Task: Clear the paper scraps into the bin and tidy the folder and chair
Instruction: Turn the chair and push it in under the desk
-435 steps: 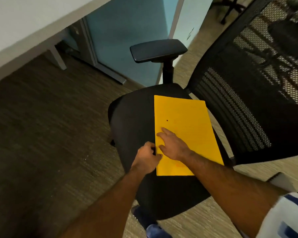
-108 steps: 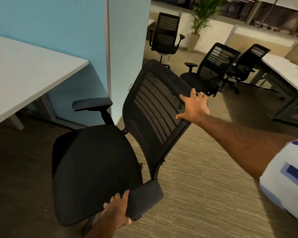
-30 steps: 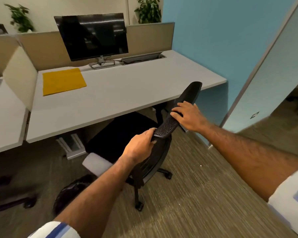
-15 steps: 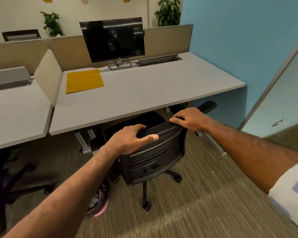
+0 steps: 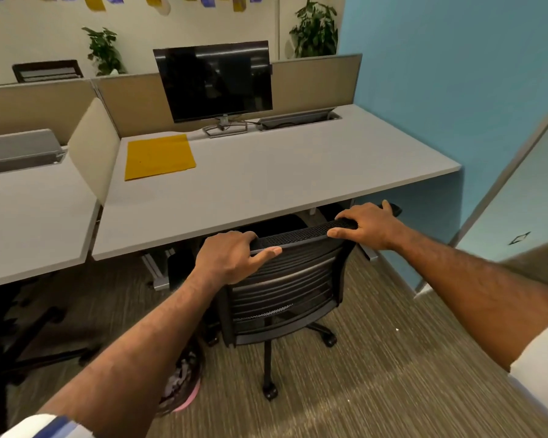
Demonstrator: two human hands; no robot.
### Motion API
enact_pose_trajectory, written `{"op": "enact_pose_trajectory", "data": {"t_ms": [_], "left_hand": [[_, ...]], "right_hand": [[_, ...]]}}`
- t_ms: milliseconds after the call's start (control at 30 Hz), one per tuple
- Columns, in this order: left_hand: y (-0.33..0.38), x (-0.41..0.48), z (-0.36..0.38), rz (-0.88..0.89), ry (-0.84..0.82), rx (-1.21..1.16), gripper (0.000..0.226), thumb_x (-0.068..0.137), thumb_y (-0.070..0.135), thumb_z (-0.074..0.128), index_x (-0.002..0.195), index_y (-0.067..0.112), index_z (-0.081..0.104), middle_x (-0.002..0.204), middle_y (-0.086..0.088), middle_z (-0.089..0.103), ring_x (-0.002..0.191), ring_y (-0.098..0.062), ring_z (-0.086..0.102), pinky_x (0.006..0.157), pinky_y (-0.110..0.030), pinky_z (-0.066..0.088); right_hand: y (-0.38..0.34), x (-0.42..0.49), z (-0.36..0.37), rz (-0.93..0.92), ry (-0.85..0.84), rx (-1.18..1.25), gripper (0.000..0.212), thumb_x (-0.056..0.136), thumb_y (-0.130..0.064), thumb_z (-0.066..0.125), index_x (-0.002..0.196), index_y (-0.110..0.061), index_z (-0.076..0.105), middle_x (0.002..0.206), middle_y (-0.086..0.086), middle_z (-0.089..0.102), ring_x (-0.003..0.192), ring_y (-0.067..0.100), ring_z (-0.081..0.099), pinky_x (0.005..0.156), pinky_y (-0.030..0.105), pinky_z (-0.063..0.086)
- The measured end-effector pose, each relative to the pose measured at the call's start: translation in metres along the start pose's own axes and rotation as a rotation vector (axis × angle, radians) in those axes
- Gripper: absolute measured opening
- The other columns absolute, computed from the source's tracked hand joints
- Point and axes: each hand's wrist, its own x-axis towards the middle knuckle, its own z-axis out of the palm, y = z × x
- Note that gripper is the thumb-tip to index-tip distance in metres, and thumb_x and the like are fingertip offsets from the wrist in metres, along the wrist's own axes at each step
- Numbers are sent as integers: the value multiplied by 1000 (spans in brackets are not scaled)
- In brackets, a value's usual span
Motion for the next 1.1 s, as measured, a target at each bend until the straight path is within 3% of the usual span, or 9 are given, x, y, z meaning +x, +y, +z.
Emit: {"op": "enact_pose_trajectory", "data": {"t_ms": [200,367,533,633,833,1000,1100], "left_hand": [[-17,22,4,26,10,-33,77,78,89,14,86,28,59,70,6,63,64,-13,57,62,-37,53],[-44,41,8,68,12,-60,73,81,84,19,98,27,62,84,7,67,76,-16,60,65,-34,49],[-66,64,9,63,-39,-113,74,83,82,26,119,26,59,107,5,70,94,-17,63,77,-36,52],[-78,77,6,72,-57,-218,68,88,73,40,132,23,55,126,2,65,111,-17,60,87,-34,49],[-95,94,5,93,7,-367,51,87,61,57,119,23,62,116,2,57,109,-14,50,89,-28,43],[-99,106,3,73,5,-403,41,84,58,62,109,25,64,111,3,56,106,-13,47,91,-31,45],[-98,112,3,55,21,-336,43,83,60,62,110,27,65,115,1,57,110,-17,45,91,-32,39]], "right_hand": [[-5,21,1,61,11,46,86,64,-96,27,120,-40,59,119,-10,63,123,19,51,108,75,0],[-19,43,1,115,-8,81,91,59,-98,31,121,-37,59,128,-9,61,129,19,46,109,73,-7],[-26,68,6,137,58,75,86,62,-97,30,112,-35,62,119,-10,63,123,17,50,108,74,-3],[-24,82,11,156,68,83,94,63,-96,27,127,-33,56,128,-8,58,128,17,45,109,73,-5],[-22,101,4,130,37,111,82,77,-81,33,135,-27,51,138,-3,53,135,18,39,110,72,-4],[-22,117,1,104,52,103,67,83,-73,39,127,-25,57,130,-2,58,129,20,44,108,74,-2],[-16,124,1,80,56,85,72,80,-77,35,126,-26,57,126,-3,58,128,19,44,107,76,-1]]}}
